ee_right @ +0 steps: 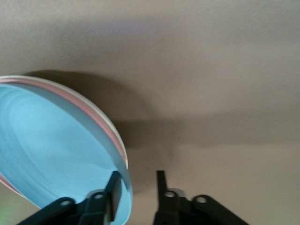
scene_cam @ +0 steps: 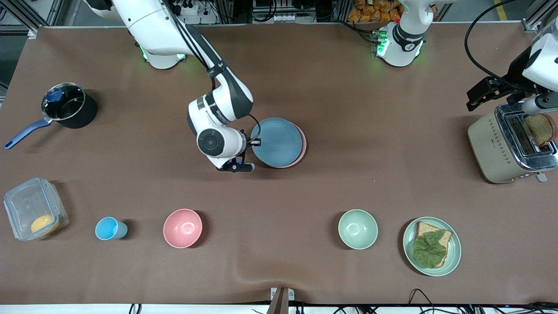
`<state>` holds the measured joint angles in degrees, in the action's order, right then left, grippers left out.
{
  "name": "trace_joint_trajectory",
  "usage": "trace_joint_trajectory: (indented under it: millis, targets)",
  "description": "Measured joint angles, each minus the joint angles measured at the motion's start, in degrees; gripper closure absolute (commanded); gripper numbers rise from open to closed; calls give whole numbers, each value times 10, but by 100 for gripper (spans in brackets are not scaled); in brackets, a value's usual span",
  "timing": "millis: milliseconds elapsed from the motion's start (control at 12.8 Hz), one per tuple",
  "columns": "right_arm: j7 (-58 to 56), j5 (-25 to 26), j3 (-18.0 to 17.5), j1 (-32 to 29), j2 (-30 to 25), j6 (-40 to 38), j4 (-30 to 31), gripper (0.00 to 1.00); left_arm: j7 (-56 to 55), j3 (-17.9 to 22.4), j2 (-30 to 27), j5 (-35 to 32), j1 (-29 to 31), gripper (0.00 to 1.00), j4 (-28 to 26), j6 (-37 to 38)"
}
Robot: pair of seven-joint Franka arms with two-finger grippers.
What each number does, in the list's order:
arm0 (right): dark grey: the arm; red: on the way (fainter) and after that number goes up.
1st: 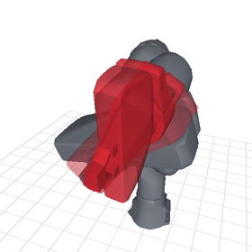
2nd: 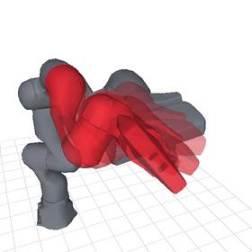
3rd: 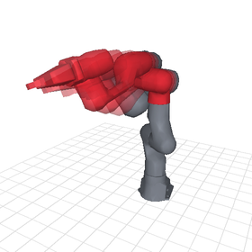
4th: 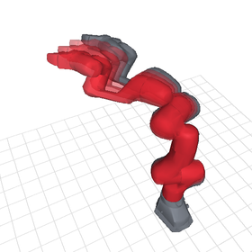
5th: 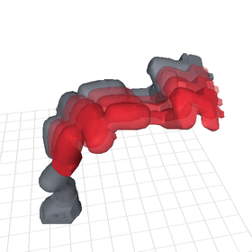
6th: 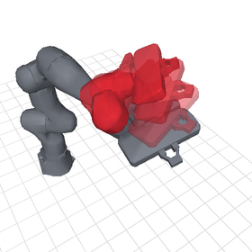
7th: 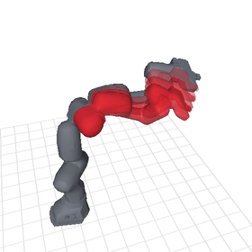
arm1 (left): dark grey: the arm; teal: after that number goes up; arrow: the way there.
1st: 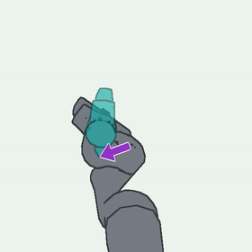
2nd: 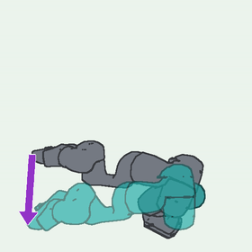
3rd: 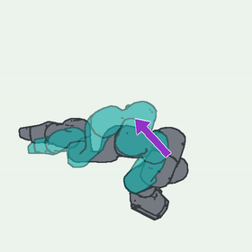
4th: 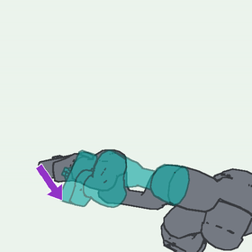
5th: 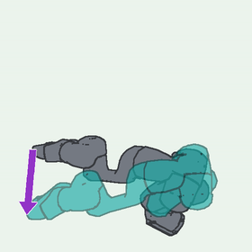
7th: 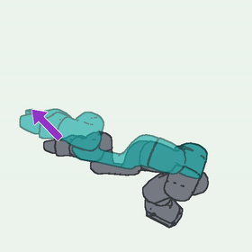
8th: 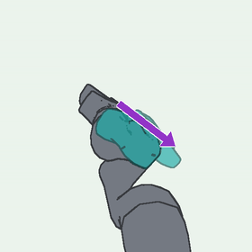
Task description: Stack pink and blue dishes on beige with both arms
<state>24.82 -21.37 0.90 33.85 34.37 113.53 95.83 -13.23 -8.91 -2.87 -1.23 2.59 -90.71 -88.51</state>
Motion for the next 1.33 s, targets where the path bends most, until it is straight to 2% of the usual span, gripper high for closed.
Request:
trace_joint_trajectory:
  millis: [235, 391, 469, 626, 782, 1095, 1330]
  targets:
    - [-28, 1, 4, -44, -16, -77, -38, 0, 0, 0, 0, 0, 0, 0, -1, 0]
    - [-118, 5, 9, -108, -37, -113, -46, 0, 0, 0, 0, 0, -1, 0, -1, 0]
    - [-159, 22, 11, -143, -48, -120, -45, 0, 0, 0, 0, 0, -1, 0, -1, 0]
    - [-215, 98, 13, -206, -69, -123, -42, 0, 0, 0, 0, 0, -1, 0, -1, 0]
    - [-262, 136, 14, -250, -94, -123, -33, 0, 0, 0, 0, 0, 0, 0, -1, 0]
    - [-330, 172, 15, -313, -196, -119, 39, 0, 0, 2, -1, 0, 0, 0, -1, 0]
    - [-307, 173, 14, -324, -286, -175, 62, 0, 0, 2, -4, 0, 0, 0, 0, 0]
